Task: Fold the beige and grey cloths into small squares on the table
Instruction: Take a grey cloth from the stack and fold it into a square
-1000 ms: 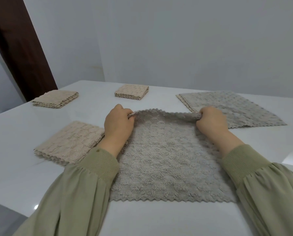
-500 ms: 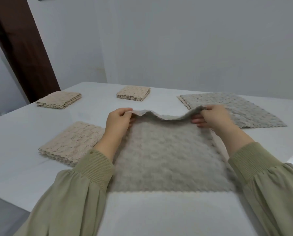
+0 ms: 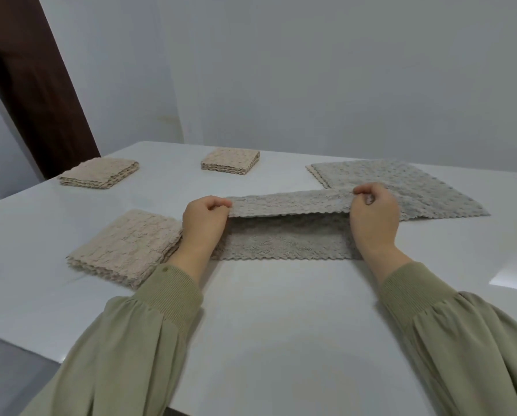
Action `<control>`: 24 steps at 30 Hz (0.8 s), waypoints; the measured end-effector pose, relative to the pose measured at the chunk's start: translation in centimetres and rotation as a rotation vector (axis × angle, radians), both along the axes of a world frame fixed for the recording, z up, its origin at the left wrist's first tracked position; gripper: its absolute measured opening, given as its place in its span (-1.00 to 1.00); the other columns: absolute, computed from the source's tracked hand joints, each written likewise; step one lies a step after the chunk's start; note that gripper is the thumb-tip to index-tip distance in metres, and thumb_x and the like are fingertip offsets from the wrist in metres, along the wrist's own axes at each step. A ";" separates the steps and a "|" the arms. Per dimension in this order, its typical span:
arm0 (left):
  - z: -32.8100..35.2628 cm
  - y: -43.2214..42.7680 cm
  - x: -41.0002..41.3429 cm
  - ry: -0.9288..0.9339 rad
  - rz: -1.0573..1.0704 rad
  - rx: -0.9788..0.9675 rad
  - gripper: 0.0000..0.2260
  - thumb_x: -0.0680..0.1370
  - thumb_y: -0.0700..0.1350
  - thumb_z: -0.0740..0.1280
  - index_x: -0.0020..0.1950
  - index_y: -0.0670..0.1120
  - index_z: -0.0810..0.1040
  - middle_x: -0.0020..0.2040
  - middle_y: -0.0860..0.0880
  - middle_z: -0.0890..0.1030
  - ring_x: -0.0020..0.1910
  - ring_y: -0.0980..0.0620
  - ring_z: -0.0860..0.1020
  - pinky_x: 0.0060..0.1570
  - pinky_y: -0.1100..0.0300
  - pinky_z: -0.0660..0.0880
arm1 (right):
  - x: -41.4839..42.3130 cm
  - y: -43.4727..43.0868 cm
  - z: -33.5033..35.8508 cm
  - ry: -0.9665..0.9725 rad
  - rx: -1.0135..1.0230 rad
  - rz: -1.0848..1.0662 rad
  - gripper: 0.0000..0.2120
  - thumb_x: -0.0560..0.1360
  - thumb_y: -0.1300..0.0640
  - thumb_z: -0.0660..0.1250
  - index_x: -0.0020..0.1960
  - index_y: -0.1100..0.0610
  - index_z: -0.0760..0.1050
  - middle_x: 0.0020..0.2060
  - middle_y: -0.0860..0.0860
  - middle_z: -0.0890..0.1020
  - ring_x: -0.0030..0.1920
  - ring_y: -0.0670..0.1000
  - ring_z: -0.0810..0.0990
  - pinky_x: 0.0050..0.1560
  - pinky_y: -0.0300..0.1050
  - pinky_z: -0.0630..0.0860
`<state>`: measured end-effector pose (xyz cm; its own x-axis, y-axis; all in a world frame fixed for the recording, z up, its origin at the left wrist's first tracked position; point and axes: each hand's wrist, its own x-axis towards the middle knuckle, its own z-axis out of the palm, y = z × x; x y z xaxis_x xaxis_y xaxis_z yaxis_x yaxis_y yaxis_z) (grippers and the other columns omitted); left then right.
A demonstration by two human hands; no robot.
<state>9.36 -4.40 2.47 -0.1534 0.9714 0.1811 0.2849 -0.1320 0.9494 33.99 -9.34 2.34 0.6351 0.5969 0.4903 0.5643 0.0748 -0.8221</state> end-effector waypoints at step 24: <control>-1.4 -3.0 0.3 0.870 -0.302 0.393 -0.88 0.55 -0.13 0.30 0.00 -0.06 0.63 -0.02 0.03 0.62 0.03 0.04 0.50 0.02 0.20 0.39 | -1.0 -3.4 -1.9 -0.655 -0.414 0.260 -0.86 0.49 0.22 0.30 0.00 0.18 0.60 -0.05 0.09 0.62 0.06 0.12 0.48 -0.02 -0.10 0.35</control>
